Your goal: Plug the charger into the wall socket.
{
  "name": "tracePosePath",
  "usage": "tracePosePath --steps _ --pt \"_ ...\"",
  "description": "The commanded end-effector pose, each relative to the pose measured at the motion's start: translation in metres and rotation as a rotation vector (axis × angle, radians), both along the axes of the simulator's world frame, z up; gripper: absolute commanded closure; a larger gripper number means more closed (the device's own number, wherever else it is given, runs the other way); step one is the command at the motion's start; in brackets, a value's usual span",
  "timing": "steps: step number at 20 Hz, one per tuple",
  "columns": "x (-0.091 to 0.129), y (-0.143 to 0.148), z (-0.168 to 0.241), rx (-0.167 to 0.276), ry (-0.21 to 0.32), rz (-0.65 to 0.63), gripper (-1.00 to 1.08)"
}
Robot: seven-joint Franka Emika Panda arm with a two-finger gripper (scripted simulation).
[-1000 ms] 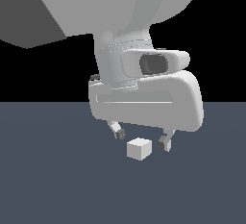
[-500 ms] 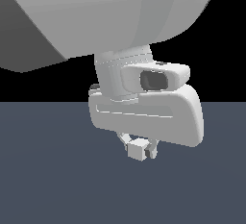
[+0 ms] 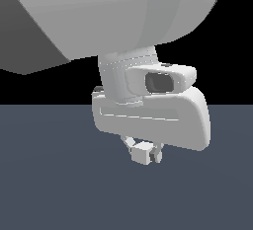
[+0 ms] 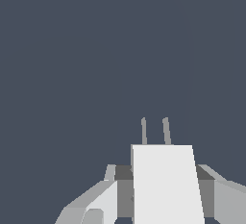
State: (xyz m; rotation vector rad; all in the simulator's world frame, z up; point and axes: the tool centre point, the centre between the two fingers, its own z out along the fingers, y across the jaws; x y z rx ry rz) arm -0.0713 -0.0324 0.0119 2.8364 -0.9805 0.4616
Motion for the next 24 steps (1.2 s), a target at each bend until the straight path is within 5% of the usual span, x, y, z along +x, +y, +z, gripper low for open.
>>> tracePosePath --steps 1,24 --pt "0.001 0.000 0.001 0.000 0.000 0.006 1.08" --pt "0.063 0.015 0.057 -0.006 -0.007 0.441 1.08"
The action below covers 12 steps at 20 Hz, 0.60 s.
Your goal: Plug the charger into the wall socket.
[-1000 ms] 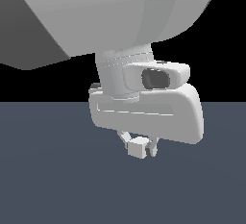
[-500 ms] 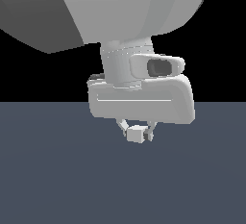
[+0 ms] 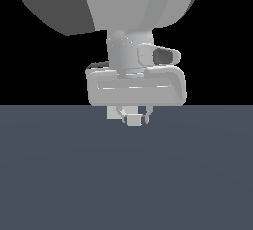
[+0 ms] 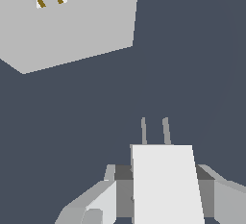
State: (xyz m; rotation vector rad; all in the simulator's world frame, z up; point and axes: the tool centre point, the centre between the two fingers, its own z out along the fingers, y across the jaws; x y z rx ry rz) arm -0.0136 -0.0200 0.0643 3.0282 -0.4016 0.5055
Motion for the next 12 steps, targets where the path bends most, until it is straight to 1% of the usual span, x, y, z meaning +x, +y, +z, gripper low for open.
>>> tracePosePath --steps 1,6,12 --pt "0.008 0.004 0.008 -0.001 0.000 0.063 1.08" --pt "0.021 0.013 0.021 0.000 0.001 0.168 1.08" --pt "0.030 0.022 0.030 0.002 0.003 0.255 1.08"
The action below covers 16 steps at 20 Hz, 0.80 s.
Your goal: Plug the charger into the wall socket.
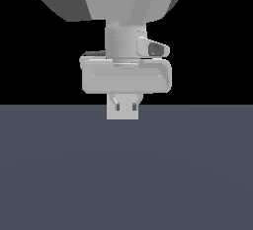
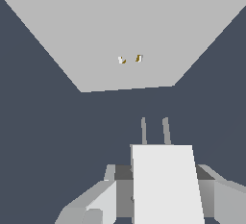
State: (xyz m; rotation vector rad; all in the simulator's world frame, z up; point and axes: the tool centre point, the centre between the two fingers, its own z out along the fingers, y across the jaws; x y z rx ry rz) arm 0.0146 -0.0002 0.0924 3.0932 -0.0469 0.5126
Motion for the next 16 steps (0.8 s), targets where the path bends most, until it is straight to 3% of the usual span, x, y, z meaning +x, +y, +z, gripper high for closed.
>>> tracePosePath --steps 1,16 --pt "0.0033 0.0036 0.0035 0.000 0.001 0.032 1.08" --pt "0.0081 0.0090 0.0076 0.001 0.004 0.077 1.08"
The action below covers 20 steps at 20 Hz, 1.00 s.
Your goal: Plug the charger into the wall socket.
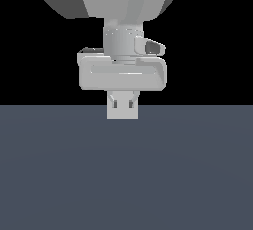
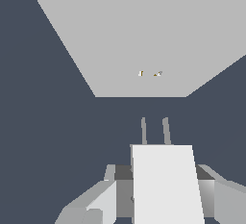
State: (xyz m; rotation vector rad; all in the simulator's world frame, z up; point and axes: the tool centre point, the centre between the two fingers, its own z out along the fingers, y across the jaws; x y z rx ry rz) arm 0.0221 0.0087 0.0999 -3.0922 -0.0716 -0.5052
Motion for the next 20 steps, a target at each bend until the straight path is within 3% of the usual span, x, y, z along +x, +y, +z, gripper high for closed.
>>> tracePosePath --steps 1,20 --pt "0.001 0.000 0.000 0.000 0.000 0.000 1.08" --pt "0.049 0.002 0.000 0.000 0.000 0.000 1.08"
